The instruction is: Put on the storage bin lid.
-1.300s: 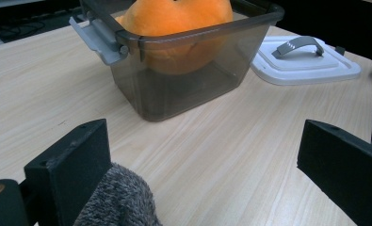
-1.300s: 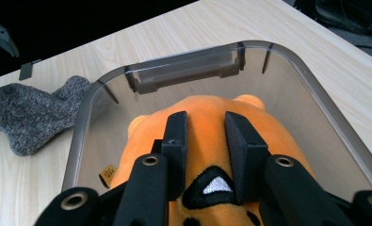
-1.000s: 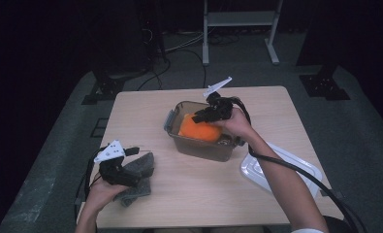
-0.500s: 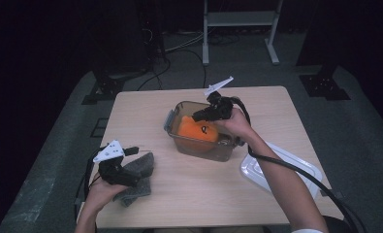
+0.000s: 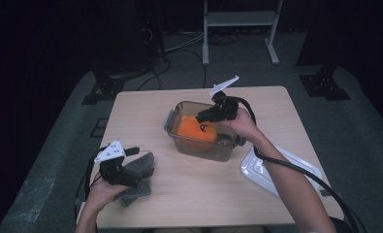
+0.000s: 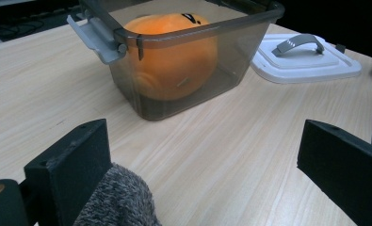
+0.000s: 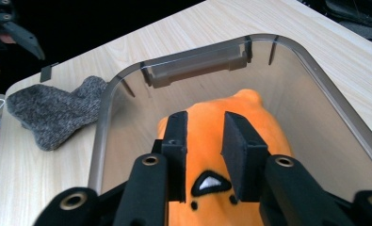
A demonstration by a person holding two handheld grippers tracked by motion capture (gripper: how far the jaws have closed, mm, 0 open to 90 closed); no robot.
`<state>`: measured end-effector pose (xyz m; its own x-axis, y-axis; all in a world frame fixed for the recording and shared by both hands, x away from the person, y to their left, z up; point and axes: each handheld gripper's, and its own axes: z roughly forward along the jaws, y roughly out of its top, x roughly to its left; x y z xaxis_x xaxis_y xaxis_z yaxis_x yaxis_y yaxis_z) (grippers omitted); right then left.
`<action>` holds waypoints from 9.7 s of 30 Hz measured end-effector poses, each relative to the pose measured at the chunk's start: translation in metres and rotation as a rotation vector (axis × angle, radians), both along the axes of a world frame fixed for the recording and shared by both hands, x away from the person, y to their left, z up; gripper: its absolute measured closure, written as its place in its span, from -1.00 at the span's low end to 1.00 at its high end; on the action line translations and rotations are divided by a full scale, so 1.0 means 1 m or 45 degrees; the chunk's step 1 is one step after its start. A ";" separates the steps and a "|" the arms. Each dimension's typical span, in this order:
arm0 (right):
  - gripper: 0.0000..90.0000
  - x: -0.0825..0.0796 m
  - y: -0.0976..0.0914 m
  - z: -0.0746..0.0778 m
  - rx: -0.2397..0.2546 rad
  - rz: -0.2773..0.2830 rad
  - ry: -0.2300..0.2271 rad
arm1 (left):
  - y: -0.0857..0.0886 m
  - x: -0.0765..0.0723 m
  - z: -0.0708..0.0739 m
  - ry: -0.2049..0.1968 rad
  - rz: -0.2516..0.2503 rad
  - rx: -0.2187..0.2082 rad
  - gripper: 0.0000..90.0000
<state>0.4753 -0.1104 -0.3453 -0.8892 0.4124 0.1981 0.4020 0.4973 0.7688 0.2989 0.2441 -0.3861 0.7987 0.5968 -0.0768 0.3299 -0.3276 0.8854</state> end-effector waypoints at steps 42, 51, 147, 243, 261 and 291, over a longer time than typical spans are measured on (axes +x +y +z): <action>-0.40 -0.088 -0.135 -0.007 0.053 -0.160 -0.091 | -0.005 0.000 -0.004 0.007 -0.002 0.023 -0.94; -0.43 -0.102 -0.153 -0.022 0.042 -0.188 -0.105 | -0.006 0.000 -0.005 0.007 -0.002 0.021 -0.94; 0.45 -0.155 -0.231 -0.079 -0.075 -0.328 -0.160 | -0.008 0.000 -0.008 0.015 -0.017 0.018 -0.95; 0.45 -0.044 -0.047 0.057 -0.051 0.121 -0.294 | -0.004 -0.001 -0.006 0.009 -0.022 -0.024 -0.95; 0.45 -0.021 -0.020 0.041 -0.053 0.154 -0.265 | -0.002 -0.001 -0.005 0.007 -0.022 -0.032 -0.95; 0.45 -0.003 0.001 0.020 -0.082 0.184 -0.228 | 0.000 -0.002 -0.004 0.005 -0.018 -0.041 -0.95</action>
